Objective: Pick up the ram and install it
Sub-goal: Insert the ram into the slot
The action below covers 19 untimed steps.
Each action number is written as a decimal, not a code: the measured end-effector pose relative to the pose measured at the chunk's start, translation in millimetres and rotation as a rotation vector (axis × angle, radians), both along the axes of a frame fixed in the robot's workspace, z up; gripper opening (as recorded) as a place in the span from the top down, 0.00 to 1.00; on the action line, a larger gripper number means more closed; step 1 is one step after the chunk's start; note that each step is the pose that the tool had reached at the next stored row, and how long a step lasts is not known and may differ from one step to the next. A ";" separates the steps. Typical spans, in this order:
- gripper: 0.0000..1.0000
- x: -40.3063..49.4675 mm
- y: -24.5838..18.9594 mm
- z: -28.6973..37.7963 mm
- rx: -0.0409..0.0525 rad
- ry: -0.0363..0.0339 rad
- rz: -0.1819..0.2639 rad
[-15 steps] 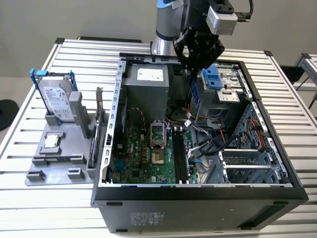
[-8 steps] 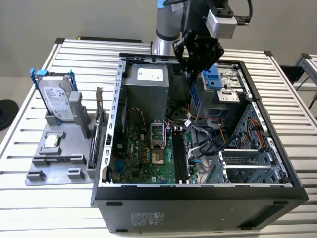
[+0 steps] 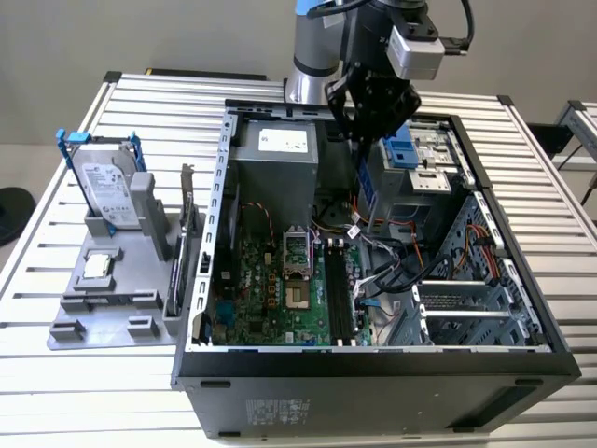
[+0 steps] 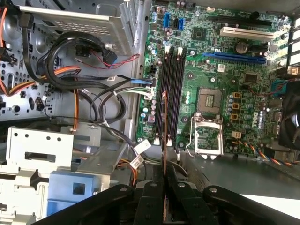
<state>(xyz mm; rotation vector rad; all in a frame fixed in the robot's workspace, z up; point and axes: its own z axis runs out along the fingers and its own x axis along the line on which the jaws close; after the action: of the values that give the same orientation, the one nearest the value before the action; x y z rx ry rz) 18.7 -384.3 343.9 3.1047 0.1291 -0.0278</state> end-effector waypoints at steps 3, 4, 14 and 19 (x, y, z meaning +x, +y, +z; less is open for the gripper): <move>1.00 0.0 -0.4 -1.9 0.0000 0.0000 0.000; 1.00 0.0 -0.5 -2.6 0.0002 -0.0001 0.000; 1.00 0.0 -2.2 -9.0 0.0000 0.0000 0.000; 1.00 0.3 -5.1 -11.7 0.0001 0.0000 0.000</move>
<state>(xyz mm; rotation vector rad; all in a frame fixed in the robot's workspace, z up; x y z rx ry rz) 19.0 -389.4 332.3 3.1048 0.1292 -0.0277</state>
